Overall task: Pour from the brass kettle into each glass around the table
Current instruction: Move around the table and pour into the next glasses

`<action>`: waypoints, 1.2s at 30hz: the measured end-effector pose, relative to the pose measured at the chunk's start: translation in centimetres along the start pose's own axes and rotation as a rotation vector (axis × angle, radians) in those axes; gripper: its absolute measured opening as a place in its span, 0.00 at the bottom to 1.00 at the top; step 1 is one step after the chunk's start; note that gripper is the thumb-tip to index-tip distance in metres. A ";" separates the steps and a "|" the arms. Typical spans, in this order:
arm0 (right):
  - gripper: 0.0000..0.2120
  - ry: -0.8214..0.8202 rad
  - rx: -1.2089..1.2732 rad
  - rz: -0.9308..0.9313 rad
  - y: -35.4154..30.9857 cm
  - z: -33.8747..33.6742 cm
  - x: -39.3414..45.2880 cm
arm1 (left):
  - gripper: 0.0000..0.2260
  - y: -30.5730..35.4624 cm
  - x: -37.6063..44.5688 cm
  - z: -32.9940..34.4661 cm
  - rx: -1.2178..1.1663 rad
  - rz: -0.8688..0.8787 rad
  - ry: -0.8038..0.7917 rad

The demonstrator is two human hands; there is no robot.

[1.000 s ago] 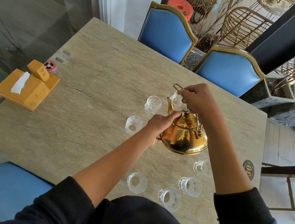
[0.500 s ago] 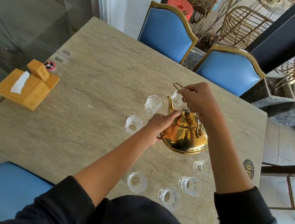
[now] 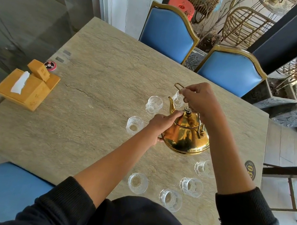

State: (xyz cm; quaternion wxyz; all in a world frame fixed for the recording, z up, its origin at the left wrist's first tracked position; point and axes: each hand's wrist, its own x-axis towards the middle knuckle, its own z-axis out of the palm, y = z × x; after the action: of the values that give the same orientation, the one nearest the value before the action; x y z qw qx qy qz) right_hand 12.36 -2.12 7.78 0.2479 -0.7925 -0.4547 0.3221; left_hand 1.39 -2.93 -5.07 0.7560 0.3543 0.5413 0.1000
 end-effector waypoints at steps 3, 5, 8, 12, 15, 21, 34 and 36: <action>0.13 0.002 0.000 -0.002 0.1 -0.1 0.0 | 0.38 0.0 0.2 0.0 0.001 -0.003 0.000; 0.12 0.004 0.012 0.001 0.1 -0.1 0.0 | 0.38 0.0 0.3 -0.1 0.004 -0.006 -0.003; 0.12 0.006 0.019 0.002 0.3 0.1 0.1 | 0.34 0.0 0.3 -0.2 0.008 -0.003 -0.009; 0.11 0.006 0.007 0.002 0.2 0.2 0.3 | 0.31 0.2 0.0 -0.2 0.006 0.002 -0.004; 0.12 0.011 0.018 -0.001 0.3 0.2 0.4 | 0.31 0.4 -0.1 -0.3 0.016 0.002 0.007; 0.12 0.035 0.048 -0.002 0.7 0.6 0.5 | 0.32 0.5 0.6 -0.8 0.028 0.023 0.036; 0.11 -0.003 0.199 -0.044 2.1 1.6 -2.6 | 0.32 -1.6 -0.7 -2.5 0.109 0.112 0.125; 0.11 -0.022 0.205 -0.053 2.3 1.8 -3.7 | 0.29 -2.3 -1.5 -2.9 0.109 0.114 0.133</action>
State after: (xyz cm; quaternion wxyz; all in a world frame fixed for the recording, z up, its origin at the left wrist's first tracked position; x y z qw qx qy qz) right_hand 10.90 -6.23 6.07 0.3312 -0.7470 -0.4430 0.3687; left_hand -2.33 -4.16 -5.91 0.6909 0.4179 0.5739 0.1368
